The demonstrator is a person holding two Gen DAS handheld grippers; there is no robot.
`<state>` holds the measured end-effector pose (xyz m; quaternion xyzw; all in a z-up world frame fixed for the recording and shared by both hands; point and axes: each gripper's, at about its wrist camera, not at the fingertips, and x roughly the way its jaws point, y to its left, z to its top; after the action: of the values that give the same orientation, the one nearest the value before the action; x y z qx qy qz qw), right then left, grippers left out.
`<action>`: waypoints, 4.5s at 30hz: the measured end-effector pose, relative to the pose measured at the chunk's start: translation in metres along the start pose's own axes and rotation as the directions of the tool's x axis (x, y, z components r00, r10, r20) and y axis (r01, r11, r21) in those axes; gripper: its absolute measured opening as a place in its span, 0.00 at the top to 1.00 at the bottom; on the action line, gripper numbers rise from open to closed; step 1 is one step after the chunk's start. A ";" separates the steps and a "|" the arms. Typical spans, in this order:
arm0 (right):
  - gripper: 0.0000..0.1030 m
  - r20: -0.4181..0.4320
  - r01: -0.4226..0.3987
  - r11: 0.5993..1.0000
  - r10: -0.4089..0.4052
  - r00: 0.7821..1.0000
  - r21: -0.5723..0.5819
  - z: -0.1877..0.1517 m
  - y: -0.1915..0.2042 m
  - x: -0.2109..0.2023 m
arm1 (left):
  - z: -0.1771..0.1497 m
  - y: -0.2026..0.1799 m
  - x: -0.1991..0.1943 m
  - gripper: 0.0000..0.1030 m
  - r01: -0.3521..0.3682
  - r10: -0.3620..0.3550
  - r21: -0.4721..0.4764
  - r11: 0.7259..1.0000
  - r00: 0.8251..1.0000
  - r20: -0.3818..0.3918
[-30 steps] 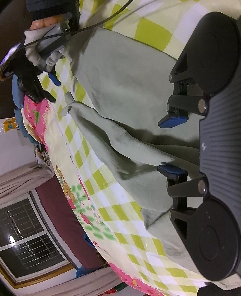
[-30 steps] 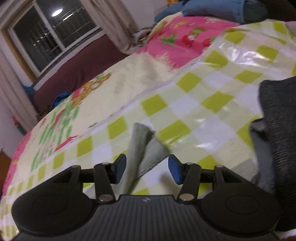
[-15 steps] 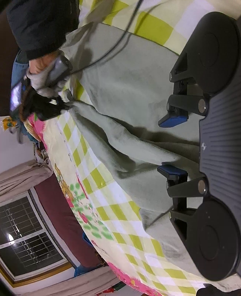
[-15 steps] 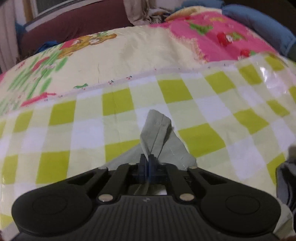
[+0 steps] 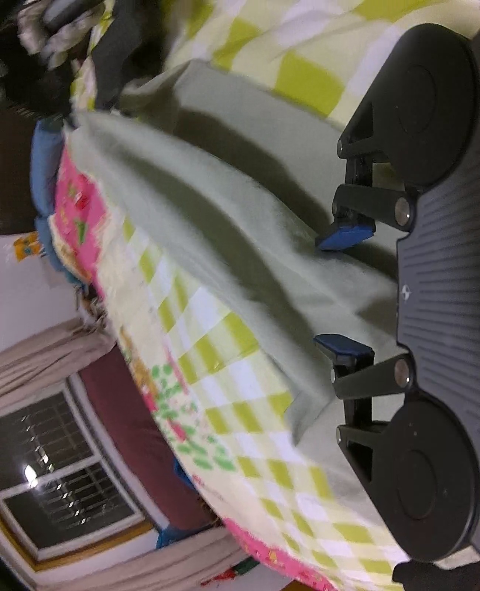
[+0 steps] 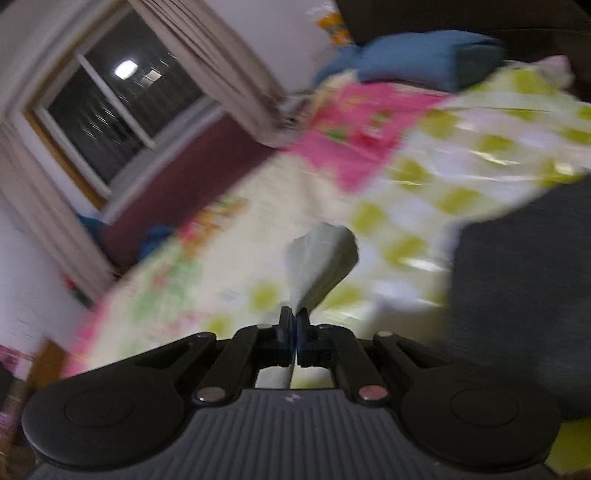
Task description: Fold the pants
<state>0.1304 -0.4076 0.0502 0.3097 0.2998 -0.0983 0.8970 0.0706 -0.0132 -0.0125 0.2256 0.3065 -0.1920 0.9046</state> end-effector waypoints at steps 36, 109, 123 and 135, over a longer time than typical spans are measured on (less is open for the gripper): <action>0.72 -0.112 -0.048 0.933 0.093 0.989 0.356 -0.057 -0.106 -0.011 | 0.040 -0.105 0.009 0.37 0.120 -0.118 0.214 0.969 0.993 -0.025; 0.92 -0.062 0.178 0.983 -0.181 0.982 -0.049 -0.038 -0.071 -0.030 | -0.003 -0.056 -0.023 0.36 0.074 -0.062 0.126 0.989 0.994 -0.095; 0.79 -0.613 -0.372 0.851 0.077 0.786 -0.371 -0.186 0.125 0.054 | -0.045 0.011 -0.028 0.31 0.062 -0.069 -0.040 0.997 0.980 -0.188; 0.71 -0.560 -0.481 0.805 0.234 0.795 -0.347 -0.157 0.191 0.056 | -0.040 0.052 -0.040 0.29 -0.033 0.021 -0.161 0.986 0.997 -0.071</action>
<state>0.1699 -0.1596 0.0128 0.1483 0.4657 0.2368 0.8397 0.0473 0.0586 0.0002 0.1621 0.3491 -0.1463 0.9113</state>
